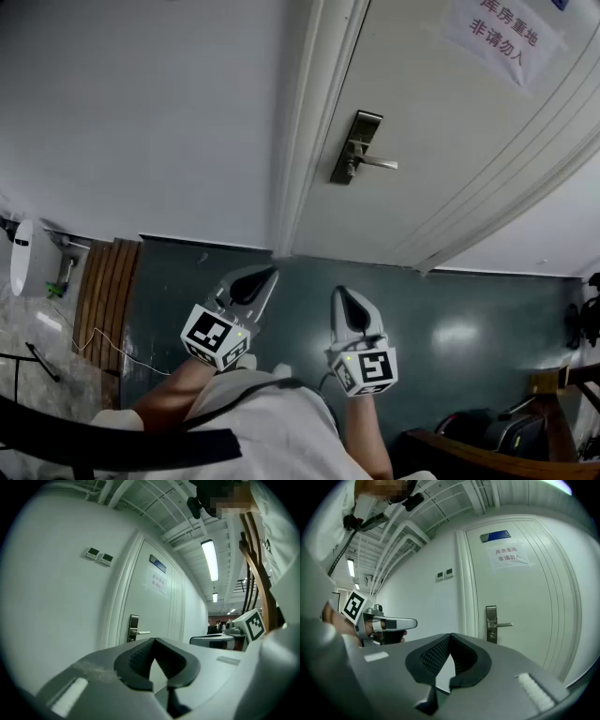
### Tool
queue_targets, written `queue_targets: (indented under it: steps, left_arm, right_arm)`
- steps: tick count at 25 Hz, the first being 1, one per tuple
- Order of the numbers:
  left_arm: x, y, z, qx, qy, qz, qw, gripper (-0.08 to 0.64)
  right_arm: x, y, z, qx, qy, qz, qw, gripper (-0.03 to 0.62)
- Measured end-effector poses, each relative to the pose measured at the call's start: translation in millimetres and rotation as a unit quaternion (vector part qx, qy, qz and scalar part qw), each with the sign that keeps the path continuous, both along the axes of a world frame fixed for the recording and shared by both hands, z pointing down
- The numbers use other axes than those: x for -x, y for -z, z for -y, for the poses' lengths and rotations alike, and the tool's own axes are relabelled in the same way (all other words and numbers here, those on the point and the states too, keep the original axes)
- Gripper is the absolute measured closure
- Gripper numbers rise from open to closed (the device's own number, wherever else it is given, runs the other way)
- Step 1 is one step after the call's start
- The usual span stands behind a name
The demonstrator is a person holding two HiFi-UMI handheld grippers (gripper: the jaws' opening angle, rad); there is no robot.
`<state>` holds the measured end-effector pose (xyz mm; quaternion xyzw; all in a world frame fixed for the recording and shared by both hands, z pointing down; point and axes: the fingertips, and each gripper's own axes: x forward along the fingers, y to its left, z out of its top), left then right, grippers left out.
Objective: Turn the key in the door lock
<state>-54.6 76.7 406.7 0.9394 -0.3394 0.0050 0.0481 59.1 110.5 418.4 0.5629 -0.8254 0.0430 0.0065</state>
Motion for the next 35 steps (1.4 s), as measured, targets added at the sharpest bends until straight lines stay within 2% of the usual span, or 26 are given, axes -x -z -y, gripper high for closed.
queue_targets:
  steps: [5, 14, 25, 35]
  left_arm:
    - [-5, 1, 8, -0.001, 0.005, 0.001, 1.0, 0.555]
    - [-17, -5, 12, 0.002, 0.008, 0.006, 1.0, 0.555]
    - [-43, -16, -5, 0.012, 0.015, 0.016, 0.9997, 0.557]
    - [-47, -24, -24, 0.018, 0.035, 0.023, 0.999, 0.555]
  right_arm:
    - [-7, 3, 9, -0.004, 0.004, 0.001, 1.0, 0.584]
    - [-24, 1, 14, -0.006, 0.003, 0.033, 0.999, 0.584]
    - [-49, -16, -2, 0.009, 0.011, 0.014, 1.0, 0.583]
    - [-56, -28, -13, 0.018, 0.032, 0.022, 0.999, 0.583]
